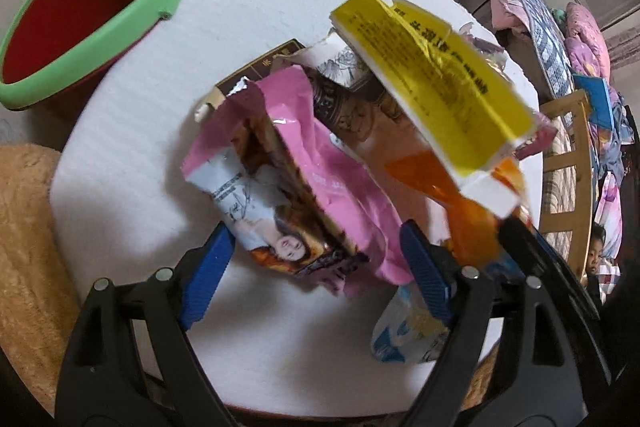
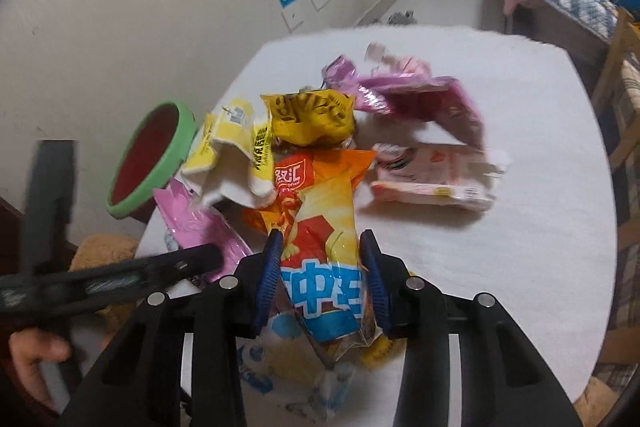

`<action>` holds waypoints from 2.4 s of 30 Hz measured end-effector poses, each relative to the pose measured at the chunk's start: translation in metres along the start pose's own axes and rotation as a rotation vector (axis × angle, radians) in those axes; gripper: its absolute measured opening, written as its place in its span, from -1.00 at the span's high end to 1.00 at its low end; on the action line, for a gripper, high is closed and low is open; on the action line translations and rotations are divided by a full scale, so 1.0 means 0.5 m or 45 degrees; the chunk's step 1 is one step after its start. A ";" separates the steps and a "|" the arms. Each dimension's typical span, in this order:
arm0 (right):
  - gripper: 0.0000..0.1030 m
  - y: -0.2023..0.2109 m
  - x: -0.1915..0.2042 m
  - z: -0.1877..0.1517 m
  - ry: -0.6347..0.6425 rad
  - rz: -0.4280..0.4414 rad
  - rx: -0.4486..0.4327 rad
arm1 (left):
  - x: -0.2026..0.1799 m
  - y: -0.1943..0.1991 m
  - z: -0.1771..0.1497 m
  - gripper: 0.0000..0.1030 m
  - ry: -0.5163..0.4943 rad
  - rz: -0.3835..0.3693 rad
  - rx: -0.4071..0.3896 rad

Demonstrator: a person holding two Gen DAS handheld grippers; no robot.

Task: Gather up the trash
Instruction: 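Grasp the pink snack bag with the left gripper while the right grasps the orange chip bag, then carry the pink bag and orange chip bag over the bin with both grippers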

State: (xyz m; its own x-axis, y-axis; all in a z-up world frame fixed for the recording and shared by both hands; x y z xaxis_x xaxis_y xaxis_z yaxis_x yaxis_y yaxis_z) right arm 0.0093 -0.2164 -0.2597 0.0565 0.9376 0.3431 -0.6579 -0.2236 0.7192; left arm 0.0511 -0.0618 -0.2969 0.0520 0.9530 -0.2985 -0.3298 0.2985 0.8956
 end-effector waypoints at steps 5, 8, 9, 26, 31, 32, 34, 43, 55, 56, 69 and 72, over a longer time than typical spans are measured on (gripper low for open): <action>0.25 0.037 -0.007 -0.007 -0.034 -0.009 -0.026 | -0.010 -0.037 -0.005 -0.59 0.024 -0.012 0.055; 0.25 0.056 -0.012 -0.006 -0.067 -0.005 -0.048 | -0.007 -0.048 -0.010 -0.26 0.046 -0.018 0.074; 0.24 0.058 -0.010 -0.007 -0.073 -0.004 -0.053 | -0.005 -0.046 -0.012 -0.14 0.044 -0.027 0.073; 0.24 0.116 0.015 0.037 -0.077 0.012 -0.177 | 0.041 0.121 0.020 0.18 -0.069 0.023 -0.186; 0.24 0.125 0.044 0.051 -0.043 0.017 -0.198 | 0.027 0.162 0.059 0.18 -0.159 0.086 -0.315; 0.24 0.127 0.052 0.054 -0.032 0.018 -0.204 | 0.025 0.169 0.065 0.18 -0.172 0.091 -0.336; 0.24 0.133 0.063 0.059 -0.015 0.019 -0.215 | 0.021 0.183 0.075 0.18 -0.197 0.100 -0.372; 0.24 0.154 0.109 0.082 0.040 0.024 -0.261 | 0.033 0.228 0.090 0.18 -0.258 0.134 -0.477; 0.24 0.133 0.176 0.093 0.125 0.045 -0.231 | 0.096 0.264 0.107 0.18 -0.213 0.188 -0.539; 0.24 0.130 0.179 0.092 0.132 0.046 -0.229 | 0.103 0.268 0.108 0.18 -0.204 0.190 -0.544; 0.24 0.071 0.247 0.072 0.195 0.078 -0.163 | 0.188 0.271 0.099 0.18 -0.129 0.243 -0.554; 0.24 0.064 0.265 0.066 0.214 0.085 -0.157 | 0.206 0.273 0.095 0.18 -0.111 0.253 -0.558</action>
State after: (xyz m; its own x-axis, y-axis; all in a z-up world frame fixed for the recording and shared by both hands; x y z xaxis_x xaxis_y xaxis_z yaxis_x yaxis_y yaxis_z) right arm 0.0202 -0.1081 -0.1713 -0.1096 0.9553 0.2746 -0.7434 -0.2621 0.6153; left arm 0.0564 0.0795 -0.1896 0.0203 0.9957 -0.0904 -0.7061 0.0783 0.7037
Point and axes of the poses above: each gripper's, at about its wrist camera, not at the fingertips, and y roughly against the way its jaws point, x to its left, z to its top, the point moved 6 cm from there along -y, roughly the way its jaws point, and after that the axes turned 8 degrees about -x, right-handed, at the moved point
